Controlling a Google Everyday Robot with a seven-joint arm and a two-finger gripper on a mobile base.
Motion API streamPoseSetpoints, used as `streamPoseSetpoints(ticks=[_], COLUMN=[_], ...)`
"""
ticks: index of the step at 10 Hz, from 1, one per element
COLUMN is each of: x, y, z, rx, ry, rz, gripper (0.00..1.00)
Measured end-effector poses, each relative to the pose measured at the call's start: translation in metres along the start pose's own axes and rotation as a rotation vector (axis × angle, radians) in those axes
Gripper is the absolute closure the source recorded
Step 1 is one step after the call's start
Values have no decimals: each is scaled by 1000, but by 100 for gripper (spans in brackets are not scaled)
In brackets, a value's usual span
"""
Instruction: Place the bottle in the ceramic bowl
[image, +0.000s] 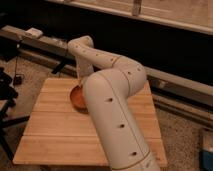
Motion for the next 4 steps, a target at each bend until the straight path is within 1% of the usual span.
streamPoseSetpoints(ticks=[2, 4], x=[-1, -2], y=[6, 2], z=[0, 0], rx=[-9, -6], ry=[-6, -6], rz=[-6, -2], gripper=[20, 20])
